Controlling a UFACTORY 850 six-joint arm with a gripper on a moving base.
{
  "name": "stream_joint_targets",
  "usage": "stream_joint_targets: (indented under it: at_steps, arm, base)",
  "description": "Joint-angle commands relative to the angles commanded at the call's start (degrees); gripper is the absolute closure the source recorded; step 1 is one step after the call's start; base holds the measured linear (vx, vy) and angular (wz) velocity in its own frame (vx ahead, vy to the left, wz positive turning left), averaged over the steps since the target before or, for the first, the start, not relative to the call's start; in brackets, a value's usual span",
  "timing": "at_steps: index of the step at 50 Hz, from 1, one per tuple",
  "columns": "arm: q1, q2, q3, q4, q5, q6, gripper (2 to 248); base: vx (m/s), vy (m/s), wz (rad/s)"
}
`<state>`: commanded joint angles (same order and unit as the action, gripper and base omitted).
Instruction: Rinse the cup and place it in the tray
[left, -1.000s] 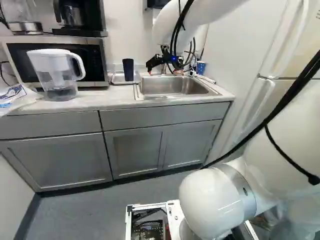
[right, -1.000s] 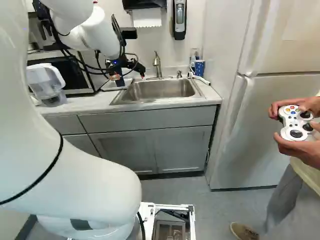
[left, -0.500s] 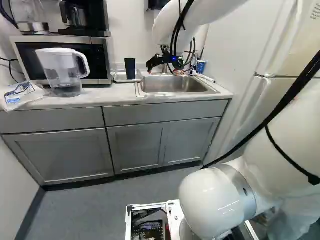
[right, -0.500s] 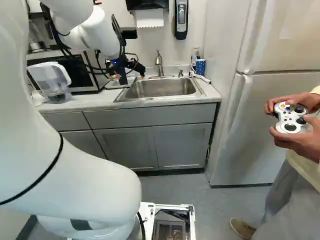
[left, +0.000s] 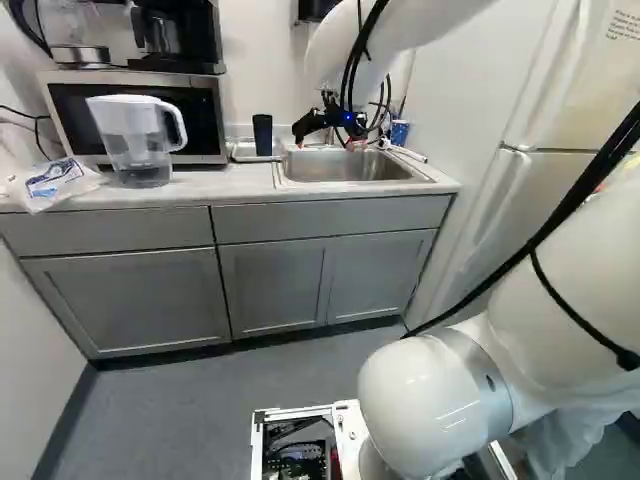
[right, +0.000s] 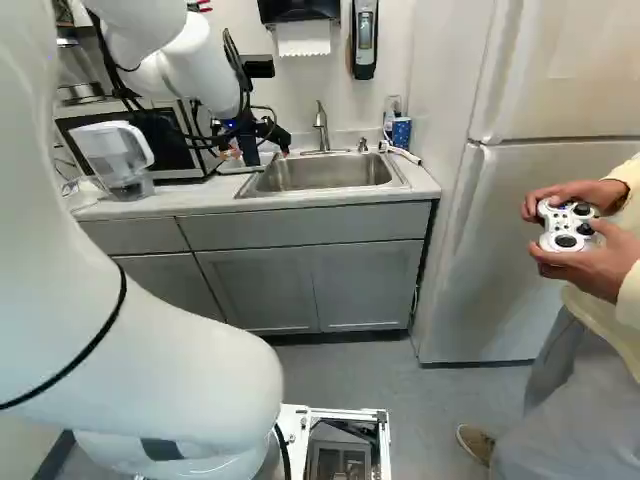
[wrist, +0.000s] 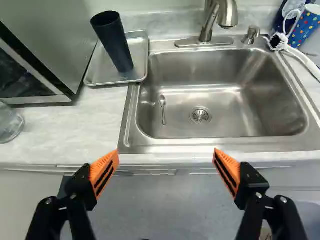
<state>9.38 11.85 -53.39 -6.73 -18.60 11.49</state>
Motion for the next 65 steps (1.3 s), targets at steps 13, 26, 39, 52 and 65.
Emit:
stream_joint_targets:
  at_steps: [13,26,39,52,65]
  arm:
    - [0.0,0.0,0.0,0.0,0.0,0.0,3]
    - [0.0,0.0,0.0,0.0,0.0,0.0,3]
    - [0.0,0.0,0.0,0.0,0.0,0.0,3]
    - [-0.1,0.0,0.6,0.1,0.8,-0.1,3]
    - [-0.4,0.2,1.9,0.3,2.7,-0.4,3]
  base:
    - [-0.086,0.002,0.014]
    - [-0.085,0.001,0.012]
    - [-0.012,0.001,0.003]
    - [0.000,0.000,0.000]
    - [0.000,0.000,0.000]
